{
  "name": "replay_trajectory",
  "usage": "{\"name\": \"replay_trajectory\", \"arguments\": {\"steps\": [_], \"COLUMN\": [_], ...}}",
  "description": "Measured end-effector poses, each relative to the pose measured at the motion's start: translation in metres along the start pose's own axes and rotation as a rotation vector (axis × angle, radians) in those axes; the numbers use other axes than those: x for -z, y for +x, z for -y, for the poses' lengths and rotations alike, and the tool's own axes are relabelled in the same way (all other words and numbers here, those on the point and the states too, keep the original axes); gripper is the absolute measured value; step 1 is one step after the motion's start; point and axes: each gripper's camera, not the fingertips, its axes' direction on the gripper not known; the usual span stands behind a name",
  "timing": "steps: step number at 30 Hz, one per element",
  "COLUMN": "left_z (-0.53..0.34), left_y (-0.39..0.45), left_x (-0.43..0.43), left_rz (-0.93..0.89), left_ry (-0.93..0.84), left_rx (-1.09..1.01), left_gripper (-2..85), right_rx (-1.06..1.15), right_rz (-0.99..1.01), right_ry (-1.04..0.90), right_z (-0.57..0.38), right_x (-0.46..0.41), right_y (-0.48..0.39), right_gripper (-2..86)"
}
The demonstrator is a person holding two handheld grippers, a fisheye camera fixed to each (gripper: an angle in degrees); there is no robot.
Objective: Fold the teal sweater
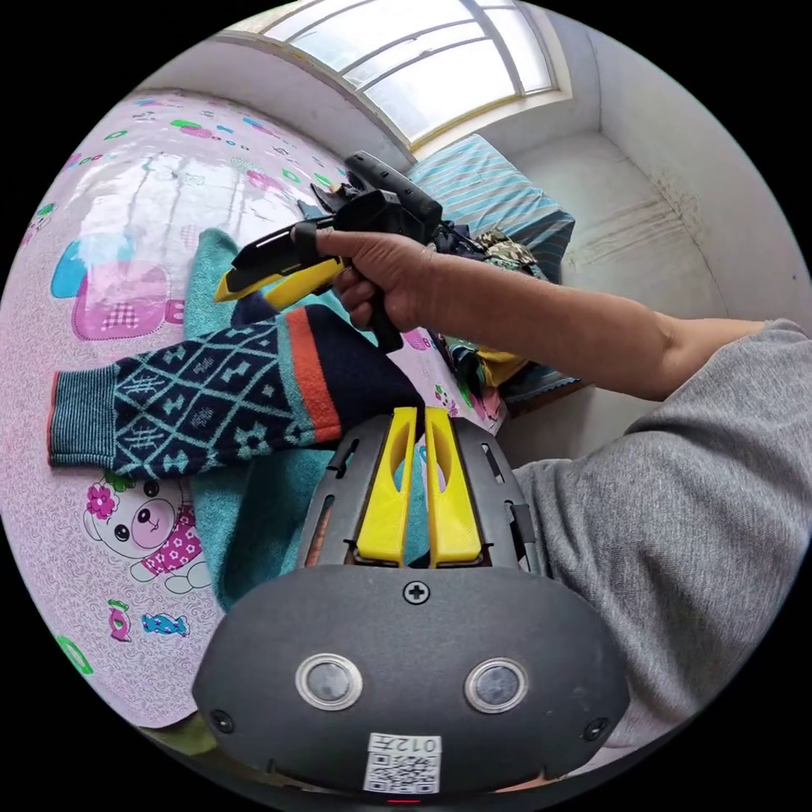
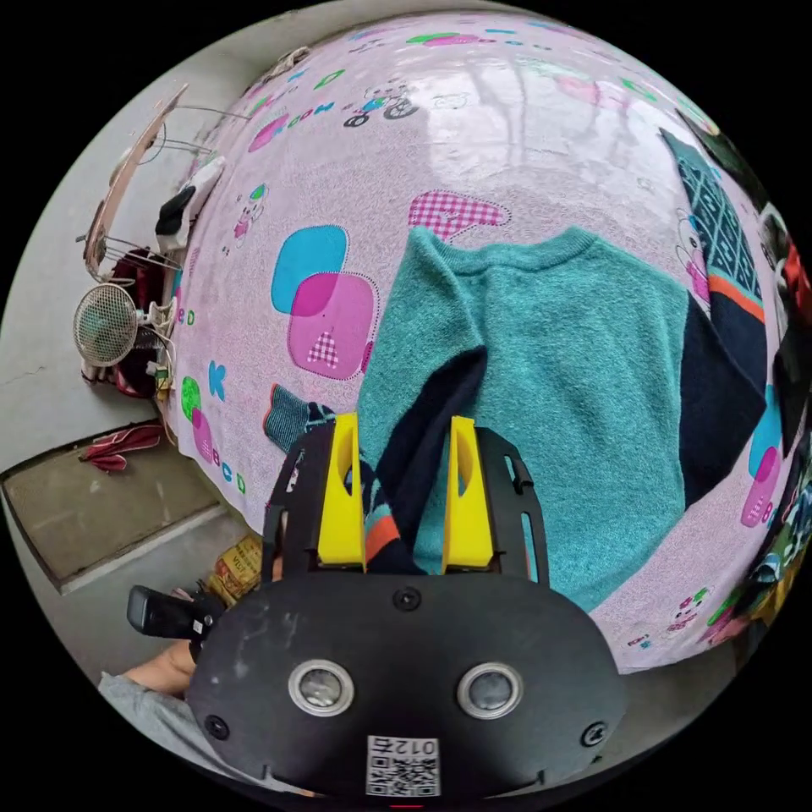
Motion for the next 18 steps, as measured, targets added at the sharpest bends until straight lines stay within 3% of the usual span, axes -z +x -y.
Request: {"name": "replay_trajectory", "arguments": {"steps": [2, 5, 10, 14, 18], "left_z": [-0.002, -0.005, -0.004, -0.001, 0.006], "left_y": [0.003, 0.012, 0.042, 0.067, 0.084], "left_x": [-0.004, -0.016, -0.057, -0.096, -0.119], "left_rz": [0.006, 0.006, -0.023, 0.055, 0.074], "left_ry": [-0.023, -0.048, -0.111, -0.186, -0.164], "left_rx": [-0.029, -0.075, -0.174, -0.227, -0.183], "left_gripper": [0.1, 0.1, 0.1, 0.2, 0.7], "right_rx": [-0.087, -0.188, -0.187, -0.097, 0.103], "right_rz": [0.057, 0.236, 0.432, 0.544, 0.497], "right_ry": [0.033, -0.068, -0.221, -0.14, -0.078], "right_z": [-0.008, -0.017, -0.037, -0.062, -0.111], "right_x": [0.019, 0.024, 0.023, 0.067, 0.144], "right_y": [0.012, 0.028, 0.014, -0.002, -0.002], "right_gripper": [14.3, 14.8, 8.9, 3.8, 2.4]}}
